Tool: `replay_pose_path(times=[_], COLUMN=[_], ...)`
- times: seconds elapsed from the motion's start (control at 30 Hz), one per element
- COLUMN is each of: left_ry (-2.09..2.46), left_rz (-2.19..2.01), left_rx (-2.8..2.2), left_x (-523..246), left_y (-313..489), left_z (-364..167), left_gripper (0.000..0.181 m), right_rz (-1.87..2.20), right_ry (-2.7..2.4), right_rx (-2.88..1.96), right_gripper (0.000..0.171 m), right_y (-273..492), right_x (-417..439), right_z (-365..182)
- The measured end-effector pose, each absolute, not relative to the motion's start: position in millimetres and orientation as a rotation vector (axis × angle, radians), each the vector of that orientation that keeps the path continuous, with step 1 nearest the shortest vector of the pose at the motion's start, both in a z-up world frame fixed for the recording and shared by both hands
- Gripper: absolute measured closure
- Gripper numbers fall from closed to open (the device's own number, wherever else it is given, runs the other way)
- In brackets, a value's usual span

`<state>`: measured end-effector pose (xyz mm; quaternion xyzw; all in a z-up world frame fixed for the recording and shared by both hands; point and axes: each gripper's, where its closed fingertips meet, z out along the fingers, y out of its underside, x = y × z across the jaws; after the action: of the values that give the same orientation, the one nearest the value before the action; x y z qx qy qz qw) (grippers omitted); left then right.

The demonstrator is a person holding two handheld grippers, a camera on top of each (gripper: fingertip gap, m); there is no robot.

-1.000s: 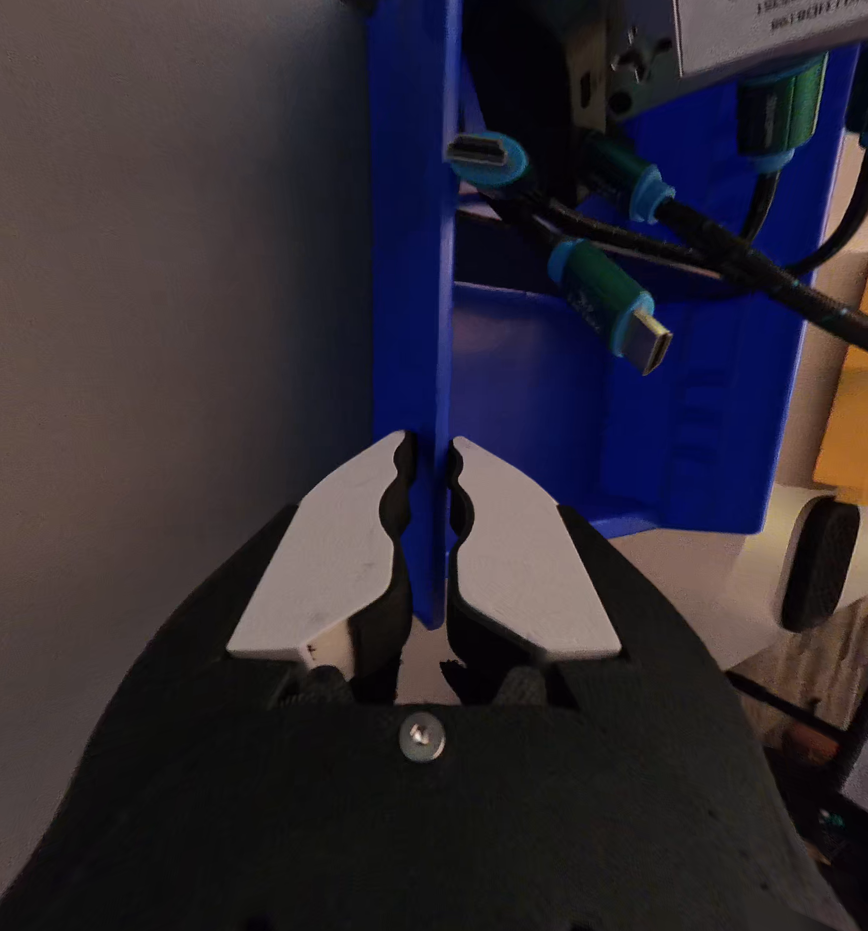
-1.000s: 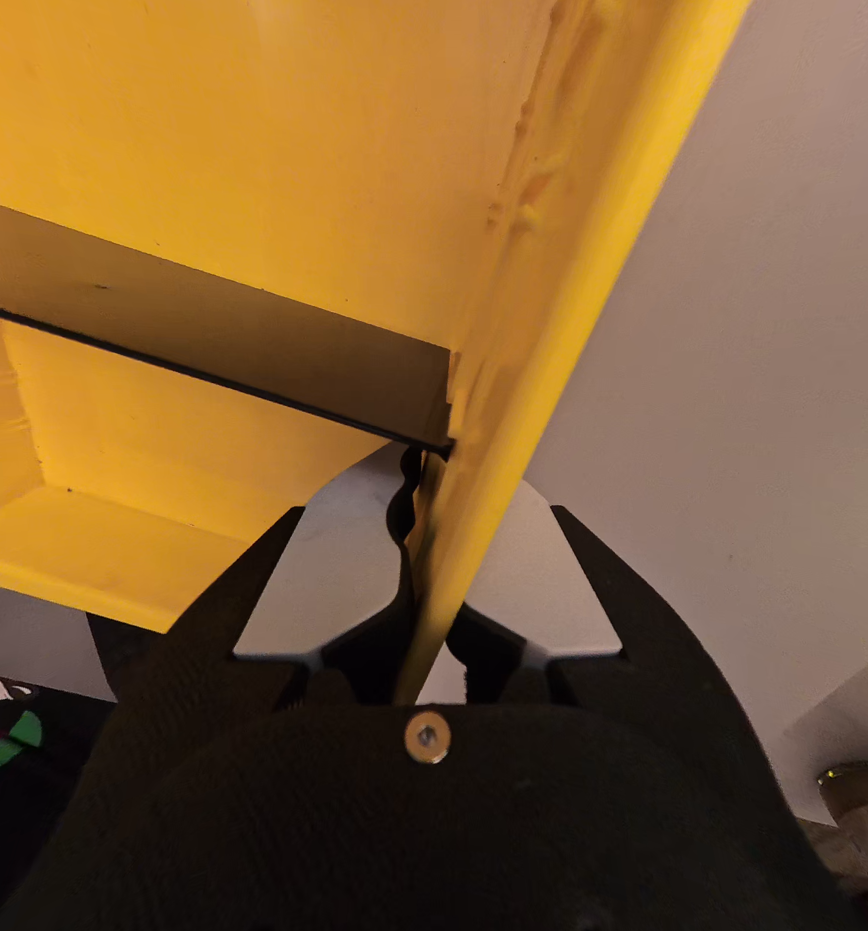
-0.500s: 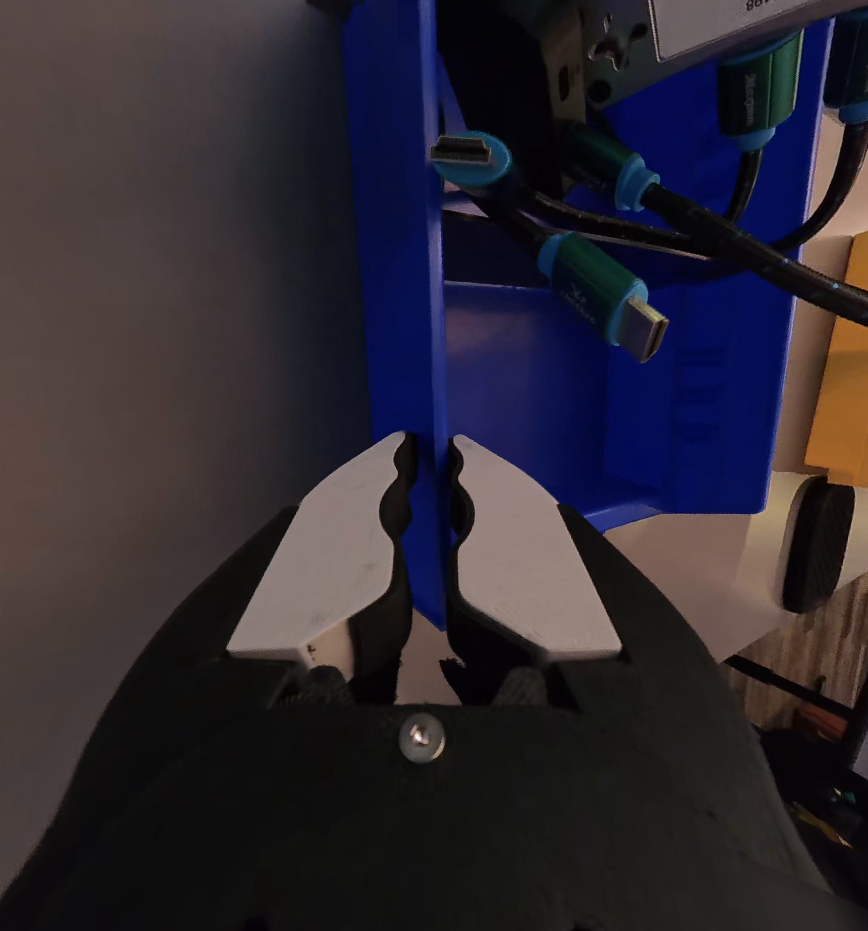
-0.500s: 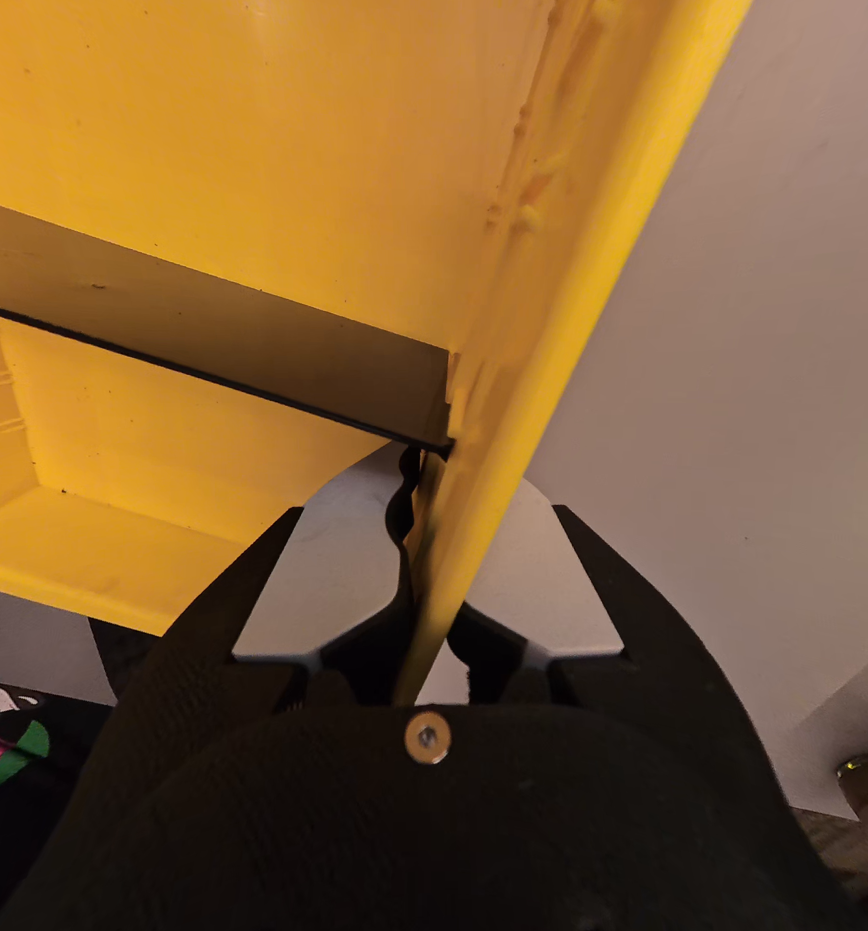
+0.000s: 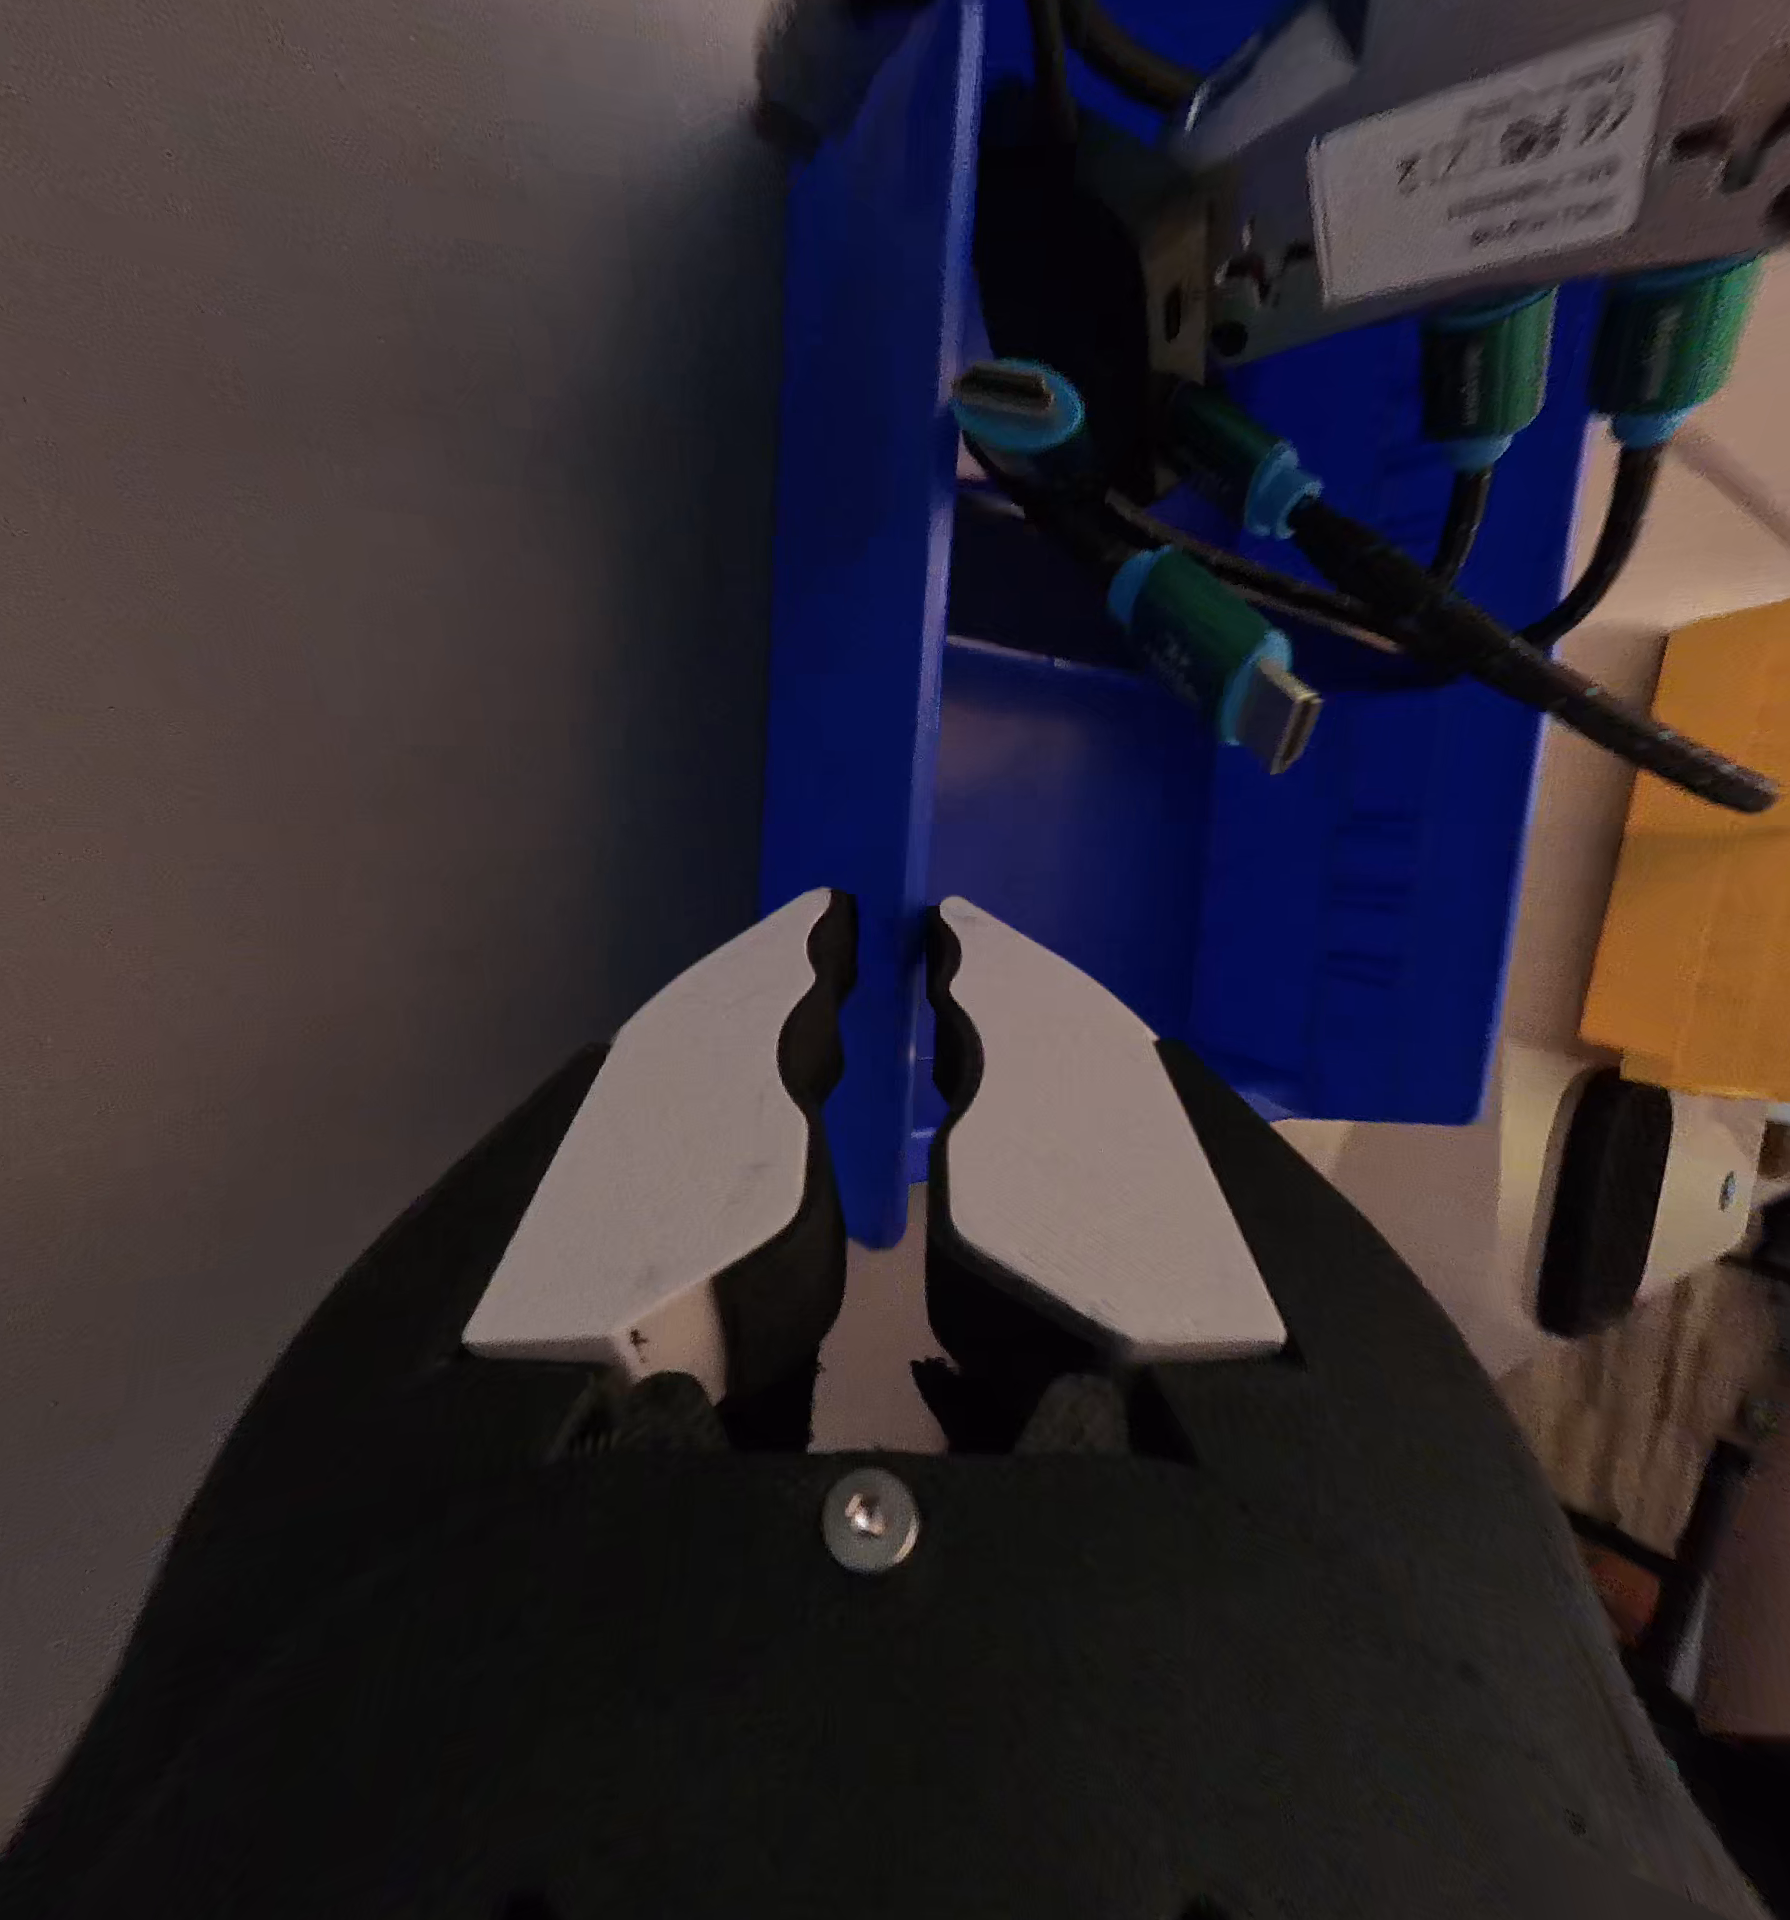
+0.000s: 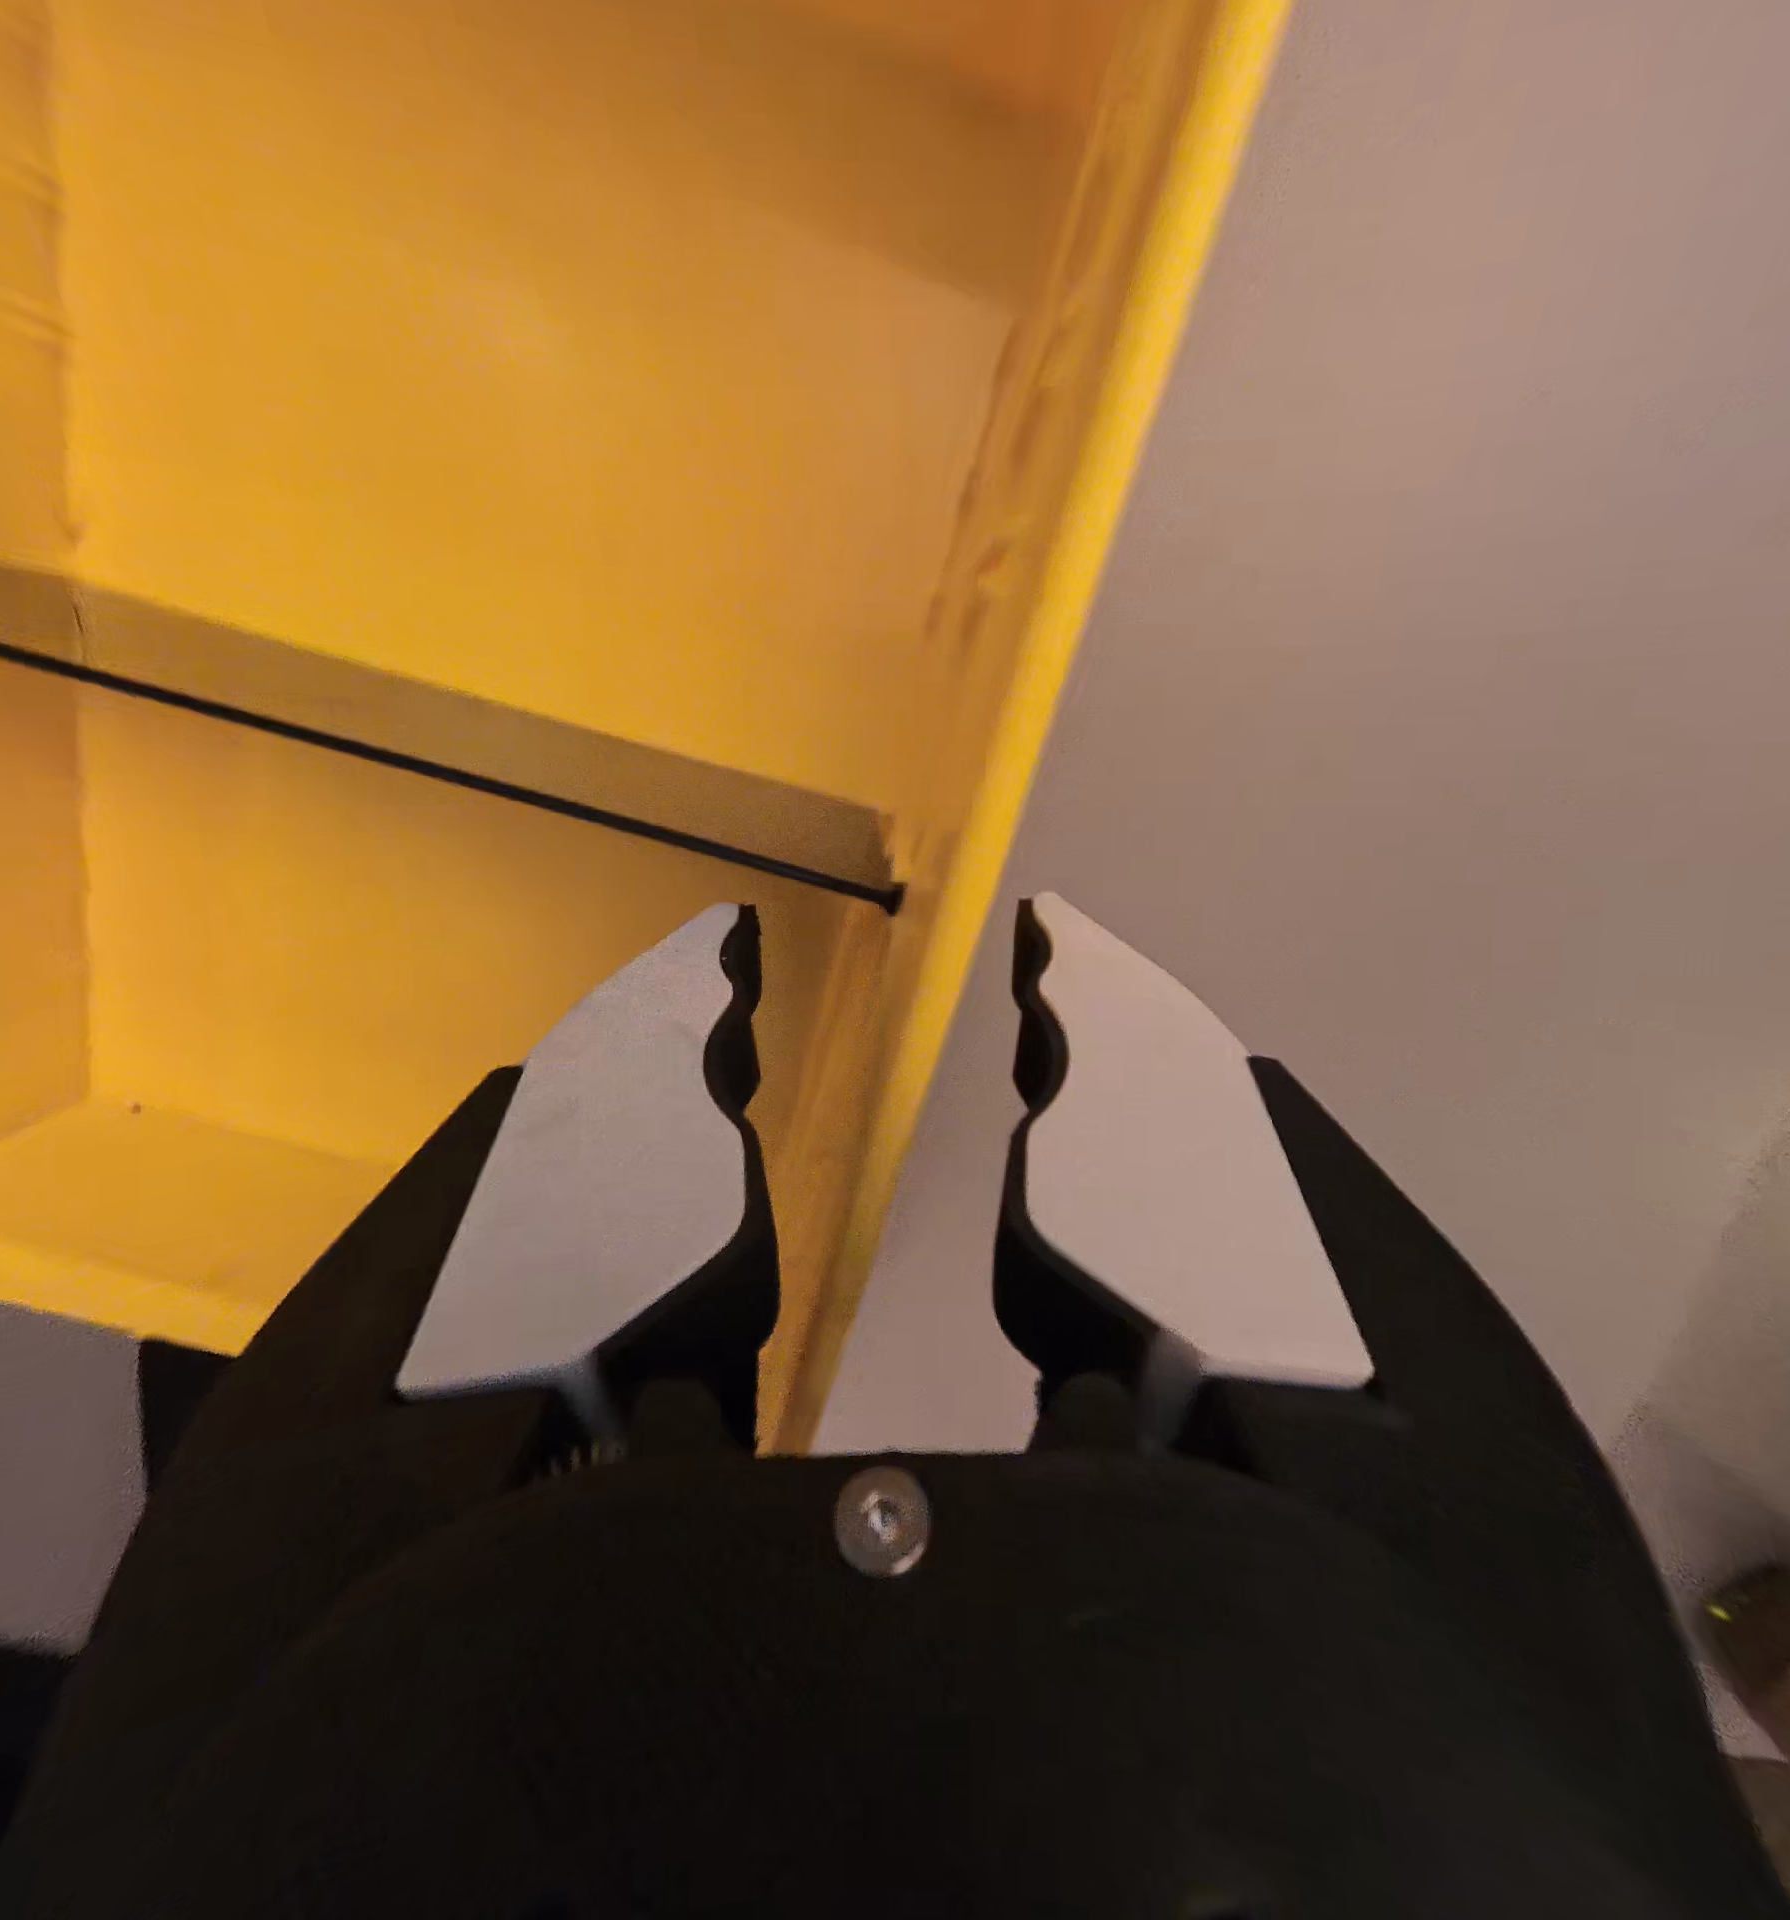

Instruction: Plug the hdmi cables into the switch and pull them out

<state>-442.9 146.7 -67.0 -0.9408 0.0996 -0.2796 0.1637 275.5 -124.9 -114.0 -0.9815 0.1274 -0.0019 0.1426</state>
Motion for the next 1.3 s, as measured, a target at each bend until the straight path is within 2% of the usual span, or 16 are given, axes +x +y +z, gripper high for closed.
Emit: replay_pose_path(times=[0.13, 0.27, 0.37, 0.4, 0.47, 0.5, 0.53, 0.93, 1.13, 1.3], left_ry=[0.19, 0.157, 0.254, 0.299, 0.356, 0.365, 0.358, 0.474, 0.459, 0.678], left_rz=[-0.673, -0.647, -0.644, -0.599, -0.453, -0.396, -0.364, -0.305, -0.18, -0.122], left_rx=[-2.483, -2.069, -1.776, -1.731, -1.698, -1.68, -1.655, -1.514, -1.362, -1.567], left_x=[-464.2, -460.5, -436.9, -428.4, -415.7, -409.5, -403.6, -353.1, -361.5, -353.1], left_y=[154.6, 158.4, 141.2, 135.5, 129.6, 128.0, 127.2, 144.9, 154.8, 172.6], left_z=[-17.4, 74.3, 134.7, 144.0, 150.4, 151.9, 153.5, 163.7, 179.6, 126.1], left_gripper=[0.165, 0.161, 0.163, 0.164, 0.163, 0.154, 0.14, 0.096, 0.096, 0.093], right_rz=[-0.462, -0.828, -0.965, -0.978, -1.011, -1.024, -1.019, -1.02, -0.821, -0.865], right_ry=[0.328, 0.235, 0.151, 0.128, 0.11, 0.113, 0.114, 0.0, -0.048, -0.134], right_rx=[-2.501, -1.964, -1.676, -1.602, -1.465, -1.417, -1.394, -1.378, -1.438, -1.508], right_gripper=[0.122, 0.122, 0.102, 0.094, 0.088, 0.086, 0.084, 0.083, 0.089, 0.091], right_y=[-103.9, -71.4, -52.4, -45.0, -33.6, -29.4, -24.2, 12.5, 21.9, 25.2], right_x=[304.2, 278.8, 232.6, 216.7, 191.2, 181.4, 172.4, 132.7, 130.8, 147.9], right_z=[-32.8, 77.8, 132.3, 144.7, 164.5, 170.5, 173.1, 170.2, 133.9, 122.3])
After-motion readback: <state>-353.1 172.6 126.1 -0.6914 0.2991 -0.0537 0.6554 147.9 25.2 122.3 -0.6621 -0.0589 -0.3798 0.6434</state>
